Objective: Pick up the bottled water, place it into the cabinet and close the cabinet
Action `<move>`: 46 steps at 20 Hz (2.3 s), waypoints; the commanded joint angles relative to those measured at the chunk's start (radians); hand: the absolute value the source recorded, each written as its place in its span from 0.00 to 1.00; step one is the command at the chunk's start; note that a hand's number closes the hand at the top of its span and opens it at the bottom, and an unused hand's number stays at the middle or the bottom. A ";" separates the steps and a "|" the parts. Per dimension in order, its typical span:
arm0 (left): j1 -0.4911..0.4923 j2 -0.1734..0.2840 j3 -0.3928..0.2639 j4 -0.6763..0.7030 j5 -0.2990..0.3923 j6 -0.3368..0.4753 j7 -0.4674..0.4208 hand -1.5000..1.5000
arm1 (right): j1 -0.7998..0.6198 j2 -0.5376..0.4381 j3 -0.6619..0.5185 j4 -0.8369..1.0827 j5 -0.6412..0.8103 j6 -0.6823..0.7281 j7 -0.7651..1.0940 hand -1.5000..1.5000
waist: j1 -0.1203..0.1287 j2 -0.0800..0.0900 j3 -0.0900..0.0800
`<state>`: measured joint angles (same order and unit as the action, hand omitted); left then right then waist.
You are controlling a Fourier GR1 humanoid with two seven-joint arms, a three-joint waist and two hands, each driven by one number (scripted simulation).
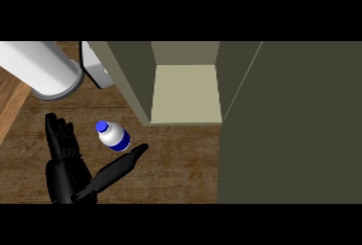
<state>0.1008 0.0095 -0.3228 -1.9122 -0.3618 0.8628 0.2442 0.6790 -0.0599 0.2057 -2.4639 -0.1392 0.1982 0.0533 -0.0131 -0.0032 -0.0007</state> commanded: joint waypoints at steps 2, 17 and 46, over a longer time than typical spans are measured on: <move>-0.033 0.017 0.101 0.099 0.123 -0.013 -0.076 0.00 | 0.148 -0.021 0.030 -0.168 0.002 0.038 -0.028 0.00 | -0.009 -0.001 0.000; -0.045 -0.009 0.270 0.592 0.615 -0.131 -0.705 0.00 | 0.286 -0.038 0.037 -0.163 0.024 0.092 -0.166 0.00 | -0.012 0.000 -0.002; -0.509 0.016 0.593 1.533 0.961 -0.728 -1.280 1.00 | 0.310 -0.071 -0.015 -0.087 -0.014 0.141 -0.241 0.00 | -0.018 0.011 -0.002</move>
<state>-0.3251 0.0089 0.2243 -0.4838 0.5764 0.2047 -0.9939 0.9921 -0.1060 0.2266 -2.4855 -0.0826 0.3235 -0.2189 -0.0256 0.0016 0.0014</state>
